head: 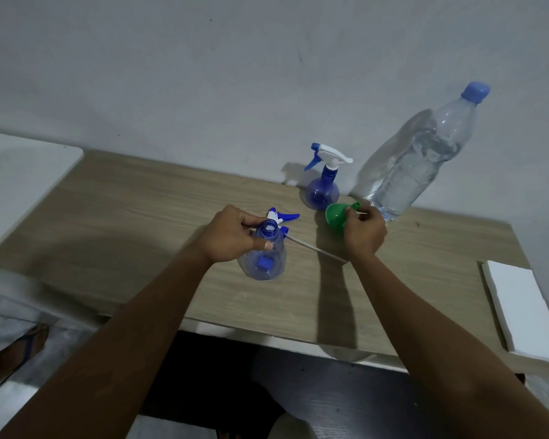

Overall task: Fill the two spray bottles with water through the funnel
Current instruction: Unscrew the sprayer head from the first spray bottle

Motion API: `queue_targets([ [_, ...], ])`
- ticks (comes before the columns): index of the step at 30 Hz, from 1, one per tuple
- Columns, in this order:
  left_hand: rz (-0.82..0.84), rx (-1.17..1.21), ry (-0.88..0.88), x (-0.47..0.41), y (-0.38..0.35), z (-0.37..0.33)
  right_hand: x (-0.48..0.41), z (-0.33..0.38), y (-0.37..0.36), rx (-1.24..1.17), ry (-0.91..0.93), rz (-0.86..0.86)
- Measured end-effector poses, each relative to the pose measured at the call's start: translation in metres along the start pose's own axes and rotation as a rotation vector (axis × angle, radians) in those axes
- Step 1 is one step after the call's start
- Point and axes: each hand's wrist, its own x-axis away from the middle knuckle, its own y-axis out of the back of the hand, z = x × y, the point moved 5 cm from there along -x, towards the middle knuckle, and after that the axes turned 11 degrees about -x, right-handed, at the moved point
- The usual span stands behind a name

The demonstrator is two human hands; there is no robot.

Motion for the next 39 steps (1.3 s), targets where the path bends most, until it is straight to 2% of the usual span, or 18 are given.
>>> queue_targets([
  [3,-0.014,0.074,0.007,0.007,-0.003,0.006,0.022,0.008,0.007,-0.197,-0.036,0.033],
  [7,-0.042,0.176,-0.028,0.019,-0.012,0.014,0.061,0.037,0.003,-0.465,-0.067,0.339],
  [11,-0.035,0.189,-0.052,0.022,-0.016,0.014,0.094,0.059,-0.009,-0.602,-0.135,0.650],
  [13,-0.046,0.183,-0.056,0.022,-0.015,0.015,0.103,0.069,-0.014,-0.612,-0.150,0.736],
  [15,-0.041,0.172,-0.064,0.022,-0.015,0.013,0.107,0.078,-0.017,-0.555,-0.088,0.788],
  [25,-0.026,0.176,-0.112,0.025,-0.018,0.016,0.119,0.094,-0.033,-0.322,0.233,0.779],
  [39,-0.028,0.138,-0.134,0.024,-0.017,0.018,0.130,0.079,-0.036,-0.228,0.380,0.815],
])
